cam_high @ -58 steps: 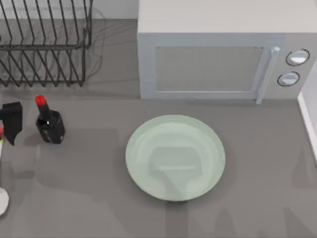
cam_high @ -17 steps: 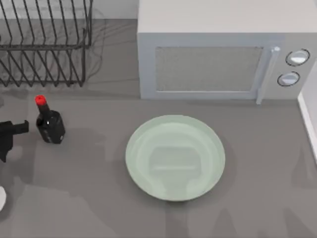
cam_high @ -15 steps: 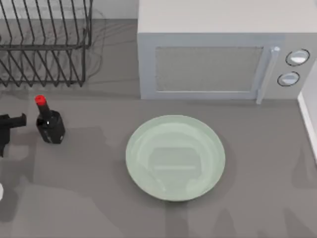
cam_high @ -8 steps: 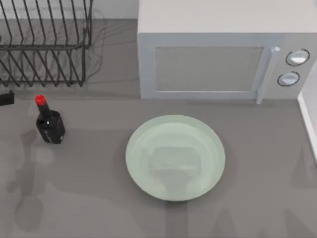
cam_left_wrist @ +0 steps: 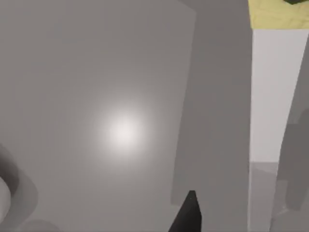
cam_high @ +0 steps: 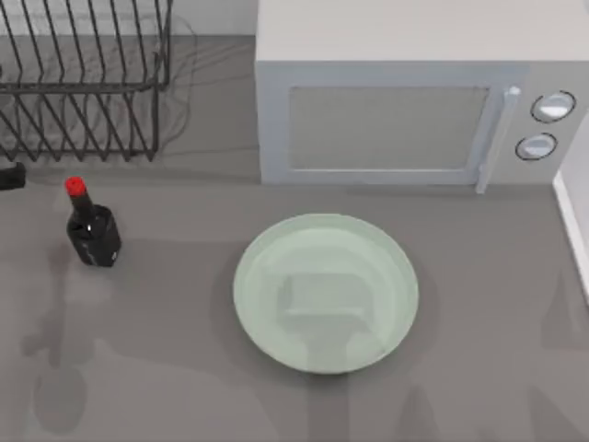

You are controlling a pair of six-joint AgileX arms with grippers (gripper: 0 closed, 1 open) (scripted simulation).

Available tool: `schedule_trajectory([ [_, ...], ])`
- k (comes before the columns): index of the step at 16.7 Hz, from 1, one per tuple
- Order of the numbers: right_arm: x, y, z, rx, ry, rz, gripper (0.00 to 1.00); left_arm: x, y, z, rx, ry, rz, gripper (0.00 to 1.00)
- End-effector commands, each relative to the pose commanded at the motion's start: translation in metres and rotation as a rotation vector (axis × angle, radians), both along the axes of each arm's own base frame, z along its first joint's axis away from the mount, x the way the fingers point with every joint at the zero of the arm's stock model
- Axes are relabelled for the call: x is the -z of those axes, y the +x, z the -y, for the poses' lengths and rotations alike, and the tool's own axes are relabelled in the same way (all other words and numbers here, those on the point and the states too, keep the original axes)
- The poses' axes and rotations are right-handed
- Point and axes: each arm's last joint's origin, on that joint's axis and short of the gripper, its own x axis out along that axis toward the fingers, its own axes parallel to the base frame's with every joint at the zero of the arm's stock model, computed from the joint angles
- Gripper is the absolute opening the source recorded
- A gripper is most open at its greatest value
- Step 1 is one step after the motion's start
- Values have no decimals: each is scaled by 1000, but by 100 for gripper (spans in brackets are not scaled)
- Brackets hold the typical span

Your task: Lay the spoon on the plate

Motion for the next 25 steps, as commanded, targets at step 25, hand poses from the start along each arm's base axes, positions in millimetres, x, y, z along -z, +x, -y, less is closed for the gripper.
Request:
schedule_trajectory([
  [25, 0, 0, 0, 0, 0, 0, 100, 33, 0, 328, 1768, 10, -10, 0],
])
